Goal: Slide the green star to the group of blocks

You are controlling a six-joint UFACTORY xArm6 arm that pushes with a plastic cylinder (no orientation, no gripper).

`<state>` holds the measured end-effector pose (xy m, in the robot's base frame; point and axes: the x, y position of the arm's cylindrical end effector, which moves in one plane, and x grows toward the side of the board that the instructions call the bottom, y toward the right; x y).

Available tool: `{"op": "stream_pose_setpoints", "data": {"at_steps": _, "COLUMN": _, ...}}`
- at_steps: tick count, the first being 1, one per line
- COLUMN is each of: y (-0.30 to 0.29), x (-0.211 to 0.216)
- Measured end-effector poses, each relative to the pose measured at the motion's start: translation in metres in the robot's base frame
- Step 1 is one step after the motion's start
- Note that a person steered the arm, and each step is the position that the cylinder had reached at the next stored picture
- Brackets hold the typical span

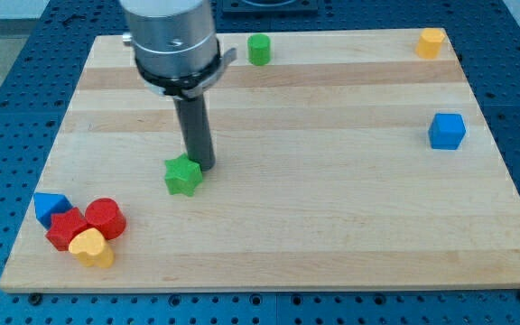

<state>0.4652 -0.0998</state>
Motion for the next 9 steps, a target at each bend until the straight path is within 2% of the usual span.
{"op": "stream_pose_setpoints", "data": {"at_steps": 1, "y": 0.003, "x": 0.000}}
{"op": "stream_pose_setpoints", "data": {"at_steps": 2, "y": 0.043, "x": 0.001}}
{"op": "stream_pose_setpoints", "data": {"at_steps": 3, "y": 0.086, "x": 0.010}}
{"op": "stream_pose_setpoints", "data": {"at_steps": 4, "y": 0.098, "x": 0.034}}
{"op": "stream_pose_setpoints", "data": {"at_steps": 5, "y": 0.090, "x": 0.059}}
{"op": "stream_pose_setpoints", "data": {"at_steps": 6, "y": 0.073, "x": 0.064}}
{"op": "stream_pose_setpoints", "data": {"at_steps": 9, "y": 0.068, "x": 0.012}}
